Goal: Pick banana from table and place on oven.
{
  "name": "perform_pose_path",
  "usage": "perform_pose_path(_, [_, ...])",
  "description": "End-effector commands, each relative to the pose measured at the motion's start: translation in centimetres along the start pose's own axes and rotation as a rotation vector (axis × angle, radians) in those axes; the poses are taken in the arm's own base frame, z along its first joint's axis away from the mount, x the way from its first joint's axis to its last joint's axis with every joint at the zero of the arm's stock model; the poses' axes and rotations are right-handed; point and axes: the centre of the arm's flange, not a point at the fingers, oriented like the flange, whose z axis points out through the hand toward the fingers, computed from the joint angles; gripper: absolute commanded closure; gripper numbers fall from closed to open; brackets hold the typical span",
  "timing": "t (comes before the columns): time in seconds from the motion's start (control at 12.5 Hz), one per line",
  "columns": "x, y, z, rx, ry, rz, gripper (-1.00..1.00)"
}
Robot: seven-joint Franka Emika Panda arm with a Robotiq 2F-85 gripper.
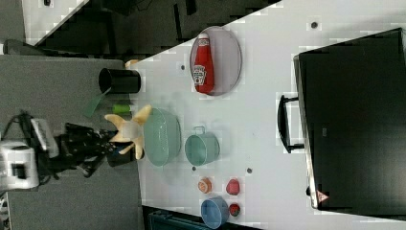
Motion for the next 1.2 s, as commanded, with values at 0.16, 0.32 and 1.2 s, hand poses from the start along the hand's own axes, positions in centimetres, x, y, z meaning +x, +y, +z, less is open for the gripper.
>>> perform_pose_path(0.16, [8.4,4.0,7.2,-0.093,-0.078,0.022,0.58])
perform_pose_path(0.32, [13.1,8.1,9.0,-0.102,-0.088,-0.003,0.58])
perform_pose_path(1.2, [25.4,23.8,19.5,-0.180,-0.074,-0.147,0.11])
